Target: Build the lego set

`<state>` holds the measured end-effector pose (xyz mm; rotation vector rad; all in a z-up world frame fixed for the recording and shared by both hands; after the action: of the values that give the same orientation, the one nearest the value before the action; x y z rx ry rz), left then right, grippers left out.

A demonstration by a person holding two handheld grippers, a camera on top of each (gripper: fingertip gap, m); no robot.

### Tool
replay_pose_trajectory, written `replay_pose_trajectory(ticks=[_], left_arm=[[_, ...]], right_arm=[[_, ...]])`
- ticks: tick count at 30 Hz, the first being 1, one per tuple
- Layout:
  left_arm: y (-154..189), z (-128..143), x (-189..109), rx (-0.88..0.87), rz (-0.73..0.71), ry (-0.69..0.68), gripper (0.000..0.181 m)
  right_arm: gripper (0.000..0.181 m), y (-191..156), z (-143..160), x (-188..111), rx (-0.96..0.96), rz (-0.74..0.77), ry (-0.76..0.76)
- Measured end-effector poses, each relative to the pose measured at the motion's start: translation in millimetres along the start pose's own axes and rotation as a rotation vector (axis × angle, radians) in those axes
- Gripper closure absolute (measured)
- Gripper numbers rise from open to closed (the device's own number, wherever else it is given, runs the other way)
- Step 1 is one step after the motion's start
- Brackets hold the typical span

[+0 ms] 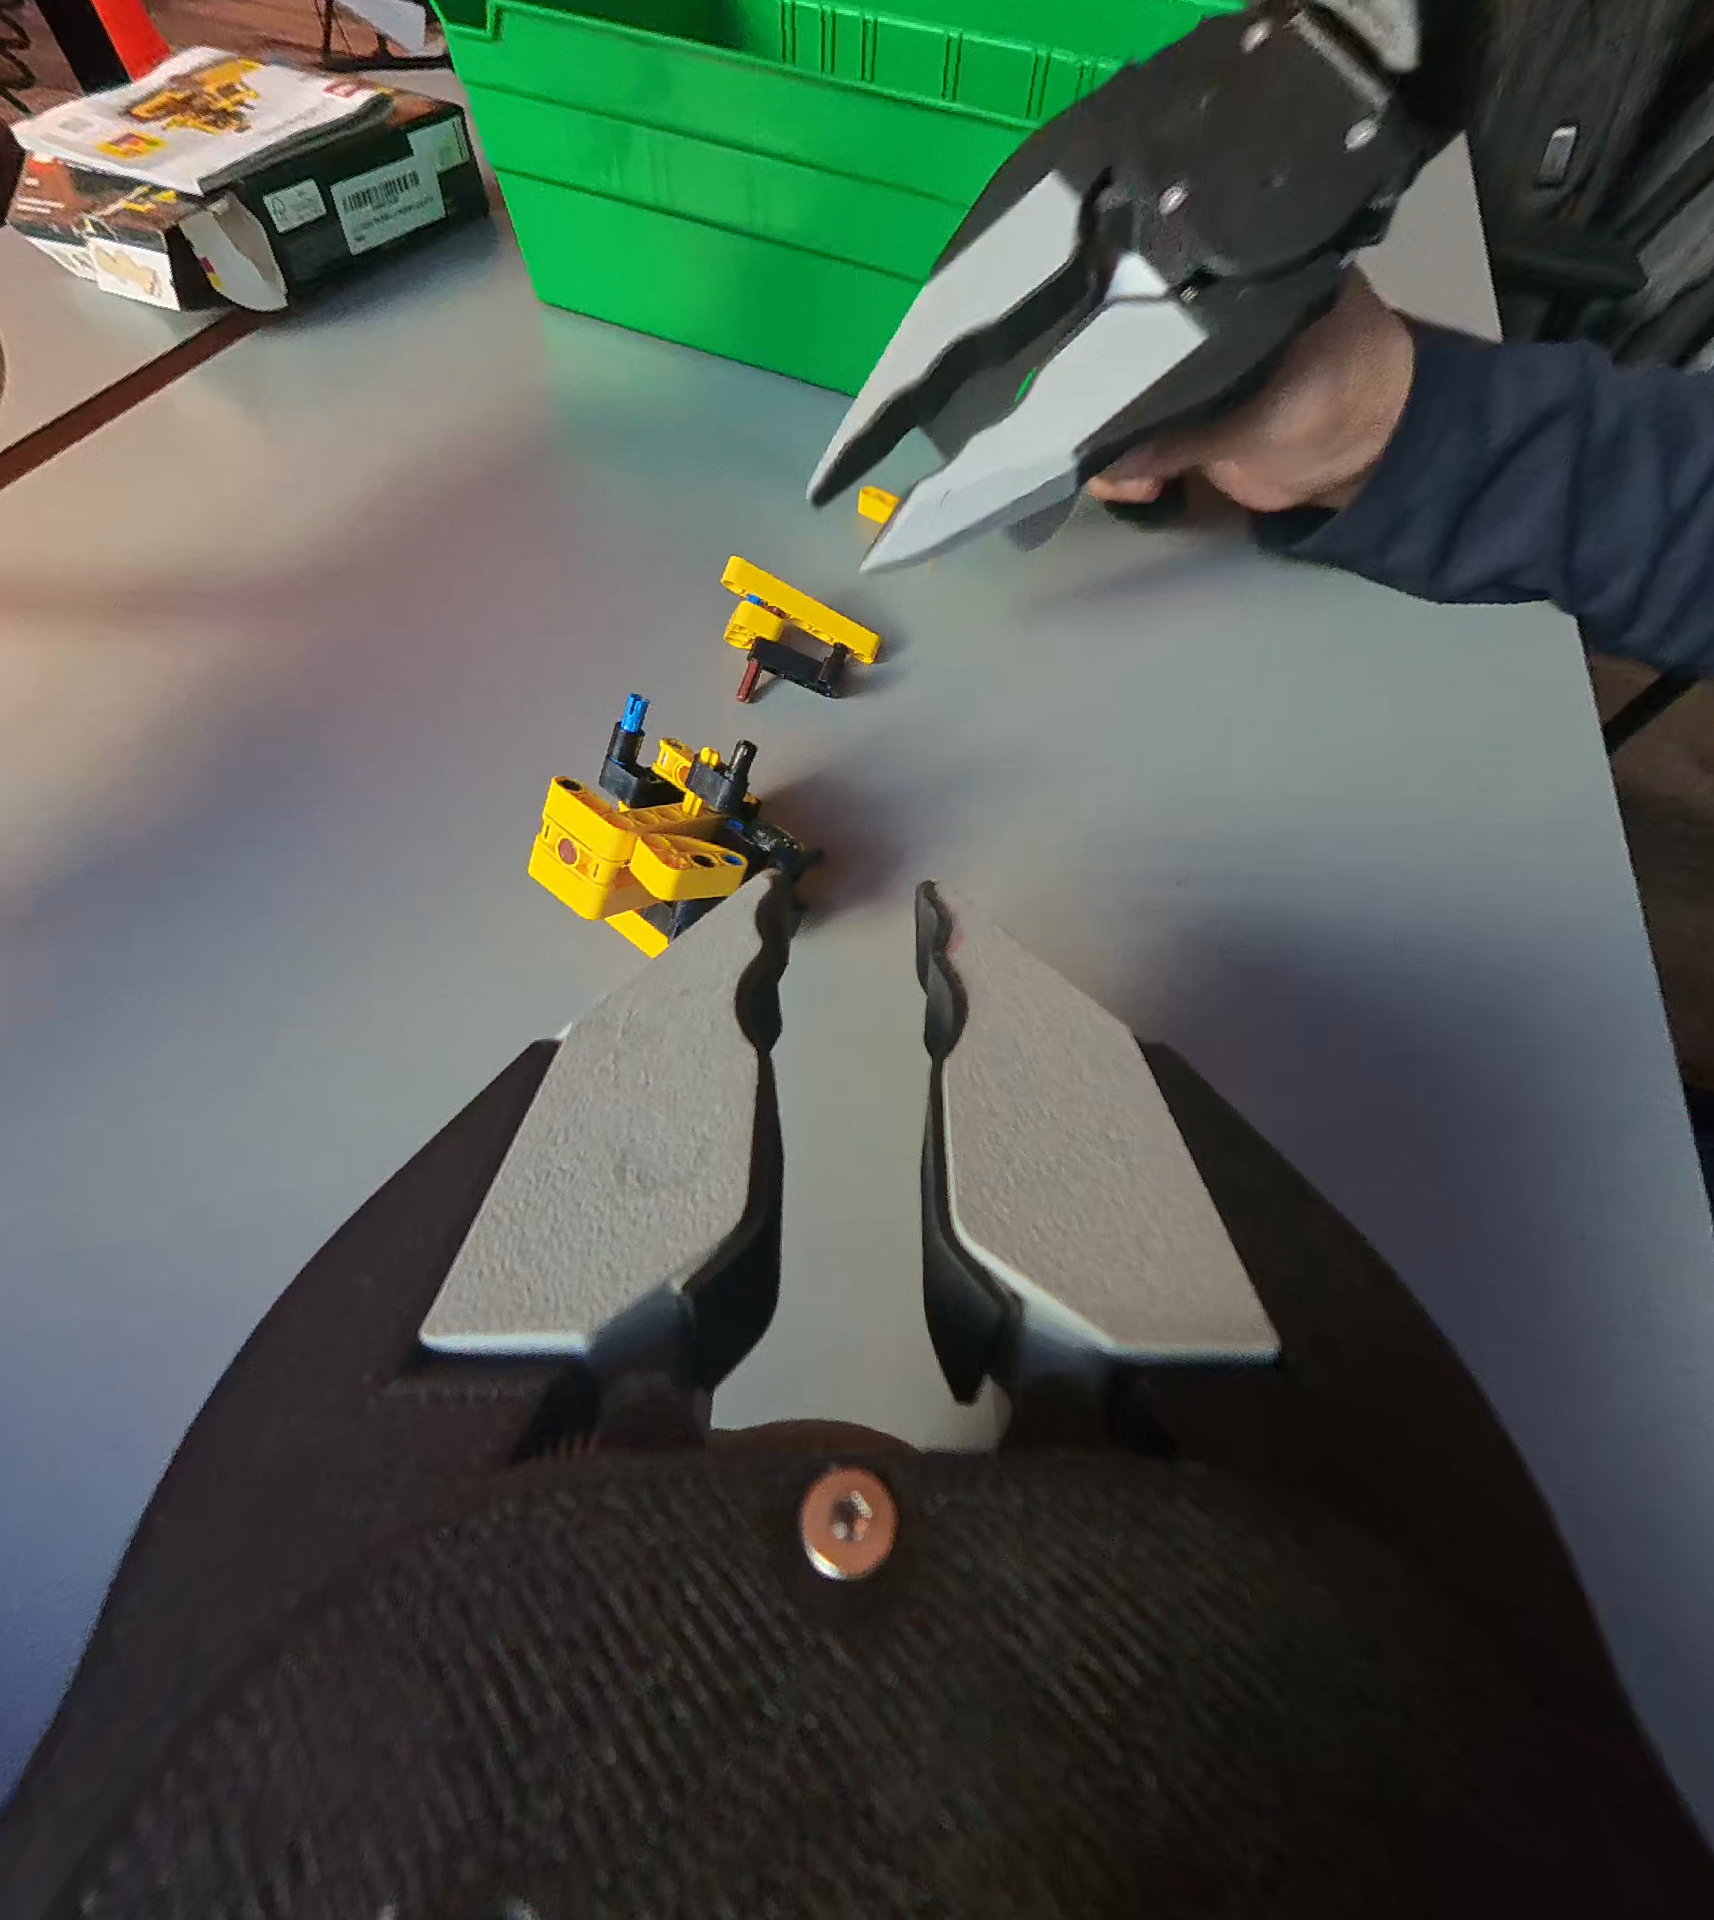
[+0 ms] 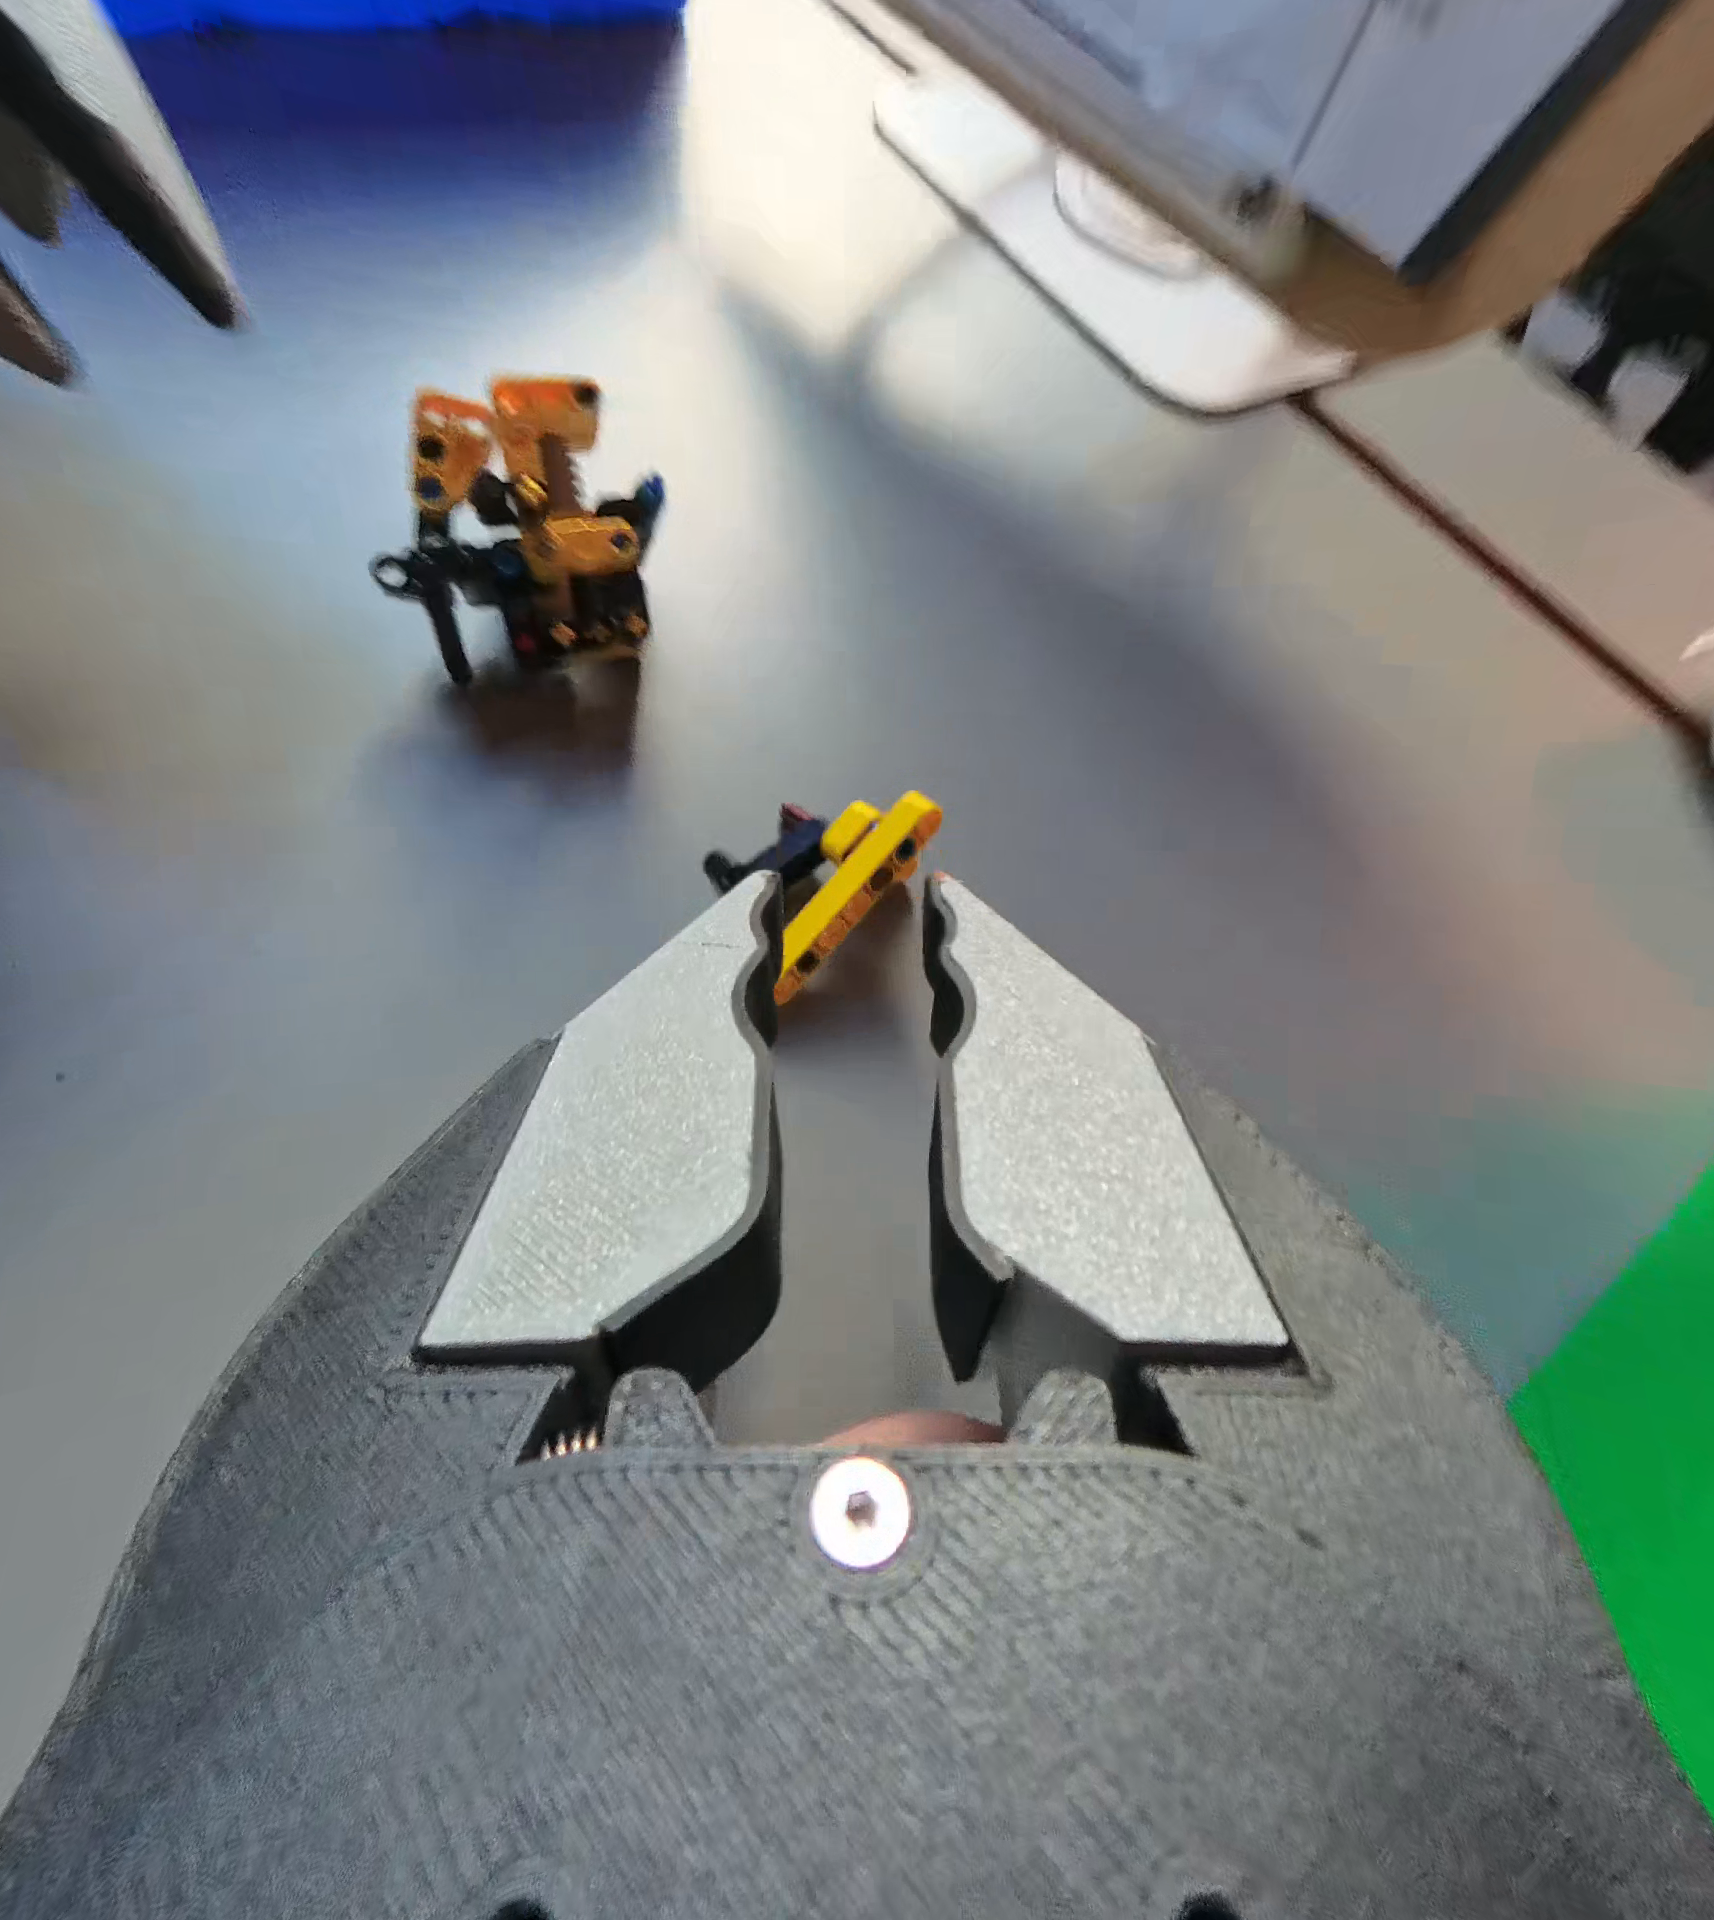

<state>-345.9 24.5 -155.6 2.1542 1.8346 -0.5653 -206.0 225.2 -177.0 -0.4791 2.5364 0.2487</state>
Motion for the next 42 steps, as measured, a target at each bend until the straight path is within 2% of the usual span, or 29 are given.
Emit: replay_pose_trajectory(ticks=[1, 4, 8, 12, 15, 21, 23, 25, 28, 30, 33, 36, 39, 40, 42], left_arm=[[0, 0, 0, -0.006, -0.002, 0.003, 0.161], [-3, 1, -2, -0.015, -0.009, -0.019, 0.161], [-2, 1, -3, -0.028, 0.005, -0.02, 0.161], [4, 3, 0, -0.011, 0.02, -0.028, 0.161], [11, 3, 3, 0.002, 0.029, -0.014, 0.161], [33, 5, 15, 0.103, 0.004, 0.008, 0.159], [39, 4, 16, 0.135, -0.013, 0.033, 0.157], [42, 2, 16, 0.149, -0.031, 0.054, 0.155], [46, -2, 14, 0.105, 0.015, 0.092, 0.153], [49, -2, 12, 0.072, 0.066, 0.107, 0.173], [50, 3, 15, 0.103, 0.073, 0.075, 0.176], [55, 3, 16, 0.105, 0.09, 0.069, 0.176], [58, 4, 18, 0.113, 0.092, 0.055, 0.176], [58, 4, 18, 0.12, 0.087, 0.048, 0.176], [58, 4, 18, 0.115, 0.096, 0.047, 0.176]], right_arm=[[0.155, 3, 4, 6, 0.047, 0.003, -0.041], [0.147, 8, 10, 23, 0.133, 0.015, -0.152], [0.16, 8, 7, 33, 0.19, -0.034, -0.178], [0.174, 4, 7, 31, 0.21, -0.084, -0.146], [0.175, -3, 2, 22, 0.213, -0.171, -0.041], [0.176, -32, -17, 3, 0.187, -0.503, 0.196], [0.175, -46, -25, 4, 0.168, -0.616, 0.244], [0.176, -57, -30, 7, 0.147, -0.667, 0.26], [0.176, -68, -32, 15, 0.134, -0.69, 0.234], [0.176, -74, -32, 19, 0.1, -0.701, 0.217], [0.176, -77, -28, 22, 0.068, -0.68, 0.169], [0.148, -80, -31, 23, 0.046, -0.649, 0.176], [0.165, -84, -35, 22, 0.0, -0.638, 0.188], [0.176, -85, -35, 21, -0.009, -0.632, 0.191], [0.176, -83, -35, 21, 0.007, -0.652, 0.206]])
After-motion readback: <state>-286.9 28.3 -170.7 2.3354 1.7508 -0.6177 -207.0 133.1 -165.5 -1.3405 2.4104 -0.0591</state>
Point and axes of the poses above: each gripper's, where its closed fingertips meet, x out along the fingers, z out of its underside, y = z × x across the jaws, the point moved 8 cm from there along -x, back along the fingers, and after that the axes turned 14 degrees about -z, right-handed, at the moved point
